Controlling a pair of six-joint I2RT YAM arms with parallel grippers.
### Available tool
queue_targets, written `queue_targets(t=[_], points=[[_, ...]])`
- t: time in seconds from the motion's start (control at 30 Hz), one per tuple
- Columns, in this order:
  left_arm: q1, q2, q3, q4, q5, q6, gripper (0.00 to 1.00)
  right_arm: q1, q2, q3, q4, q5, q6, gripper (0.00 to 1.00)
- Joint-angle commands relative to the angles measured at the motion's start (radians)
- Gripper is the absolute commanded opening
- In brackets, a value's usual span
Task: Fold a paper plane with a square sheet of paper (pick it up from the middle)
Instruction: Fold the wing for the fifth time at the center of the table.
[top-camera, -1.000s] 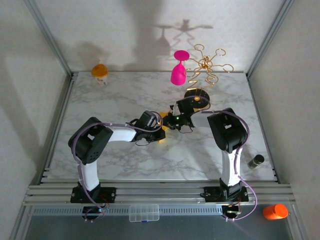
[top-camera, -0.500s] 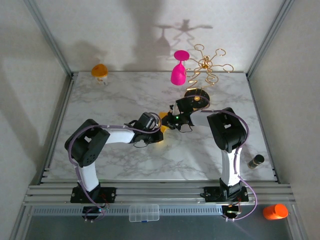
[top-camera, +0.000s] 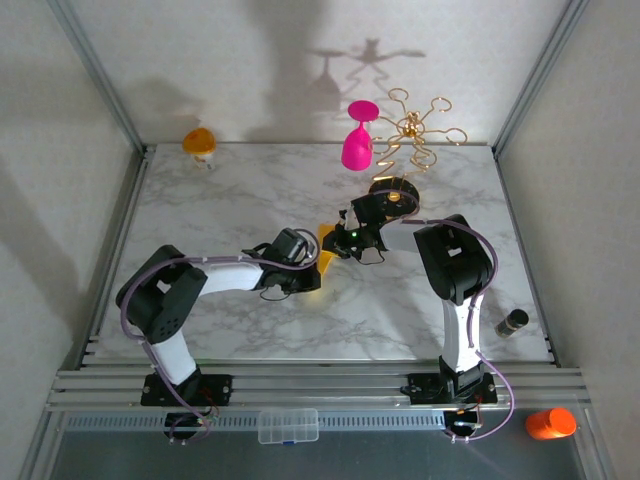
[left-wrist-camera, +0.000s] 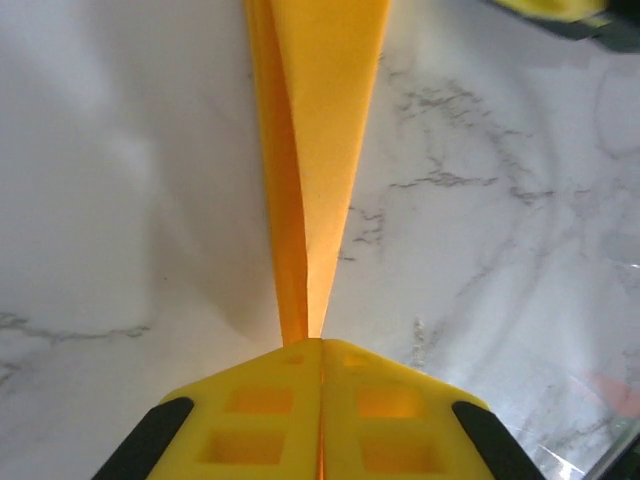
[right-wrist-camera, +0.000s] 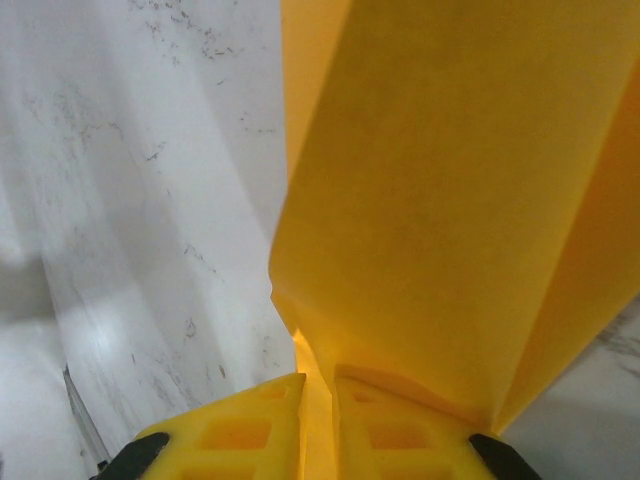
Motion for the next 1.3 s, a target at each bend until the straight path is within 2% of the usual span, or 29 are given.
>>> queue_targets(t=[0.0, 0.2, 0.37, 0.9, 1.1, 1.27], points=[[0.008, -0.076, 0.045, 0.024, -0.033, -0.005, 0.08, 0.022, 0.121, -0.043, -0.028, 0.197, -0.015, 0.16], [0.008, -0.014, 0.048, 0.157, -0.058, -0.084, 0.07, 0.024, 0.118, -0.031, -0.028, 0.196, 0.006, 0.16], [0.009, 0.044, 0.068, 0.173, -0.099, -0.098, 0.04, 0.023, 0.125, -0.031, -0.033, 0.196, 0.010, 0.16], [0.014, 0.126, 0.064, 0.117, -0.165, -0.121, 0.00, 0.025, 0.101, -0.008, -0.051, 0.187, 0.015, 0.17], [0.014, 0.131, 0.046, 0.060, -0.202, -0.105, 0.00, 0.023, 0.030, 0.083, -0.105, 0.191, -0.023, 0.22], [0.015, 0.125, 0.033, 0.048, -0.211, -0.094, 0.00, 0.023, -0.051, 0.103, -0.134, 0.242, -0.051, 0.23]])
